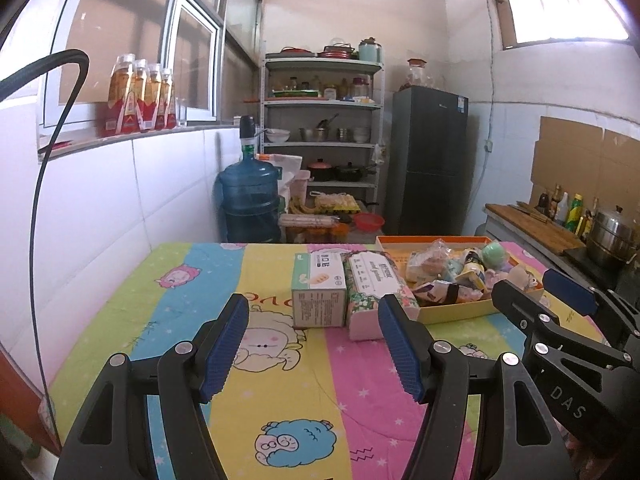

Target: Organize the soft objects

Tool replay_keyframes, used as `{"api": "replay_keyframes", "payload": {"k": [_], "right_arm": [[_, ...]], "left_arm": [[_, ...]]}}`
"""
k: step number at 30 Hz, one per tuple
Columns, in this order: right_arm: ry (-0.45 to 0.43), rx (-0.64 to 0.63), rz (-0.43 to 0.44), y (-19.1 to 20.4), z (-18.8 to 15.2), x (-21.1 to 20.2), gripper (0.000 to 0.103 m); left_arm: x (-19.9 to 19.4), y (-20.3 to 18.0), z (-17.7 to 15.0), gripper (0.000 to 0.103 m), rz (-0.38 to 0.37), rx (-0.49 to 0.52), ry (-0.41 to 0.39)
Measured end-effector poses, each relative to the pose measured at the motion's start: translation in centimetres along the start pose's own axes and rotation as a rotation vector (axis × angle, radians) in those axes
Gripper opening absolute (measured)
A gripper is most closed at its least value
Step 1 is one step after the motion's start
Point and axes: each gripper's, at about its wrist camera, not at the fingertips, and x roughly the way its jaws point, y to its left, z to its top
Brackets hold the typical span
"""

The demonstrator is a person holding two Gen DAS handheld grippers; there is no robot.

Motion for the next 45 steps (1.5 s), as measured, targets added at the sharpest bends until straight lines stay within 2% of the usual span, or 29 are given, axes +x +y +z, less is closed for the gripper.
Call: {"api": "replay_keyframes", "payload": {"k": [45], "right_arm": [[0.013, 0.012, 0.017, 0.08, -0.44, 0.38, 0.063]], "left_arm": [[0.36, -0.15, -0.54, 0.069, 0.017, -0.002, 0.011]]}}
